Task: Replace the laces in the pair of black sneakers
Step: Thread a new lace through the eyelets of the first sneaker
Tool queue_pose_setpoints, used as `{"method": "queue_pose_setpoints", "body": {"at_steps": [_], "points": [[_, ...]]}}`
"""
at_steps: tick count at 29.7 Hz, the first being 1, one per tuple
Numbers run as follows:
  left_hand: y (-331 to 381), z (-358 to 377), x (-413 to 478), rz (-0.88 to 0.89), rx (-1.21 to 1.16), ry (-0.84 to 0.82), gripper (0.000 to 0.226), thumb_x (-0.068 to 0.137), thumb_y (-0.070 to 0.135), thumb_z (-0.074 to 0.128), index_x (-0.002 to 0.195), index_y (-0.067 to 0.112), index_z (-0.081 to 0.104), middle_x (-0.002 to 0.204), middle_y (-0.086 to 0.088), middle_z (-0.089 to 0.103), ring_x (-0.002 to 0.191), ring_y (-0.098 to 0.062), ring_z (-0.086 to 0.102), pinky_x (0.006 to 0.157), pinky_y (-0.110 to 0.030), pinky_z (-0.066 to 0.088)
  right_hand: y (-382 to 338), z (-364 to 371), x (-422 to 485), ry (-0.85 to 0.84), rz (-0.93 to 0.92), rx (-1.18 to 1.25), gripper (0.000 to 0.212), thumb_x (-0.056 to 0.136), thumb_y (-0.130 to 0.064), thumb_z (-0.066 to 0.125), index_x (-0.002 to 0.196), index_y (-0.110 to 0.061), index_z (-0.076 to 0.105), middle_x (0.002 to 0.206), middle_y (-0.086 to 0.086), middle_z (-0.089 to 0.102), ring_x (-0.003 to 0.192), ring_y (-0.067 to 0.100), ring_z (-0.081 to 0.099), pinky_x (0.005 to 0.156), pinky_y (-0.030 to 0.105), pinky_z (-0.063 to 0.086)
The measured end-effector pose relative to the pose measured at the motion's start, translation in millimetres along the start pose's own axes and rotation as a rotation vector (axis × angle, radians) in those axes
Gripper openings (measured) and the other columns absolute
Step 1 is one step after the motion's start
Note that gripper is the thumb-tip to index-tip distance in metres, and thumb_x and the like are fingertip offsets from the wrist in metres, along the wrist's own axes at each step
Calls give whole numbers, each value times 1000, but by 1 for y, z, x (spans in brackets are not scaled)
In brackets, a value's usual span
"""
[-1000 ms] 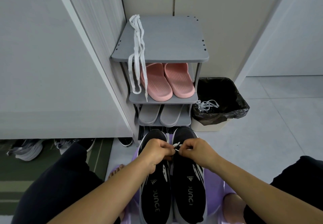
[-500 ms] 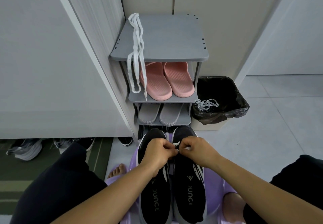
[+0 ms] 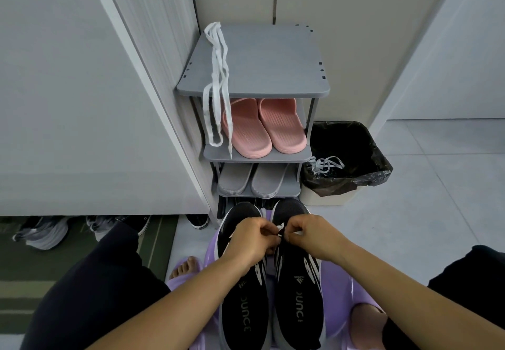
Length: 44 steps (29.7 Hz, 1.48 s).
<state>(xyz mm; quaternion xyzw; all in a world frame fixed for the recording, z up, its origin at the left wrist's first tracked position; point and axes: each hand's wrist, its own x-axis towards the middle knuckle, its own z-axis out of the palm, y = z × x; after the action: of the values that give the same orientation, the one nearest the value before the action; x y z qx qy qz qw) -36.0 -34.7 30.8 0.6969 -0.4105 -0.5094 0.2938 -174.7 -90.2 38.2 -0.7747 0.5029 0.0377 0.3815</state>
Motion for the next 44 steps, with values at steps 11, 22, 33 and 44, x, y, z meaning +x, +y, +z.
{"method": "queue_pose_setpoints", "body": {"at_steps": [11, 22, 33, 44], "points": [[-3, 0, 3, 5, -49, 11, 20, 80, -3, 67, 74, 14, 58, 67, 0, 57, 48, -7, 53, 58, -25, 51, 6, 0, 3, -14, 13, 130, 11, 85, -21, 63, 76, -26, 67, 74, -13, 60, 80, 8, 55, 91, 32, 38], [16, -19, 3, -91, -254, -21, 23, 92, -6, 45, 74, 9, 44, 74, -12, 61, 49, -8, 64, 47, -19, 52, 5, -3, 1, -80, 41, 340, 10, 87, -16, 63, 78, -14, 64, 66, -8, 59, 62, 4, 50, 57, 10, 38], [38, -108, 15, -93, -686, 612, 25, 91, -5, 35, 71, 8, 44, 62, -8, 51, 40, -7, 47, 41, -17, 40, 3, -17, -3, -88, 79, 374, 6, 86, -15, 62, 85, -12, 67, 69, -6, 60, 64, 1, 51, 53, 3, 36], [12, -17, 2, 201, 487, -99, 17, 86, 20, 64, 102, 13, 64, 96, 1, 57, 84, -11, 54, 69, -15, 37, -3, -18, -4, -61, 16, 336, 13, 86, -8, 55, 83, -13, 66, 69, -8, 60, 66, 5, 52, 59, 11, 38]]}}
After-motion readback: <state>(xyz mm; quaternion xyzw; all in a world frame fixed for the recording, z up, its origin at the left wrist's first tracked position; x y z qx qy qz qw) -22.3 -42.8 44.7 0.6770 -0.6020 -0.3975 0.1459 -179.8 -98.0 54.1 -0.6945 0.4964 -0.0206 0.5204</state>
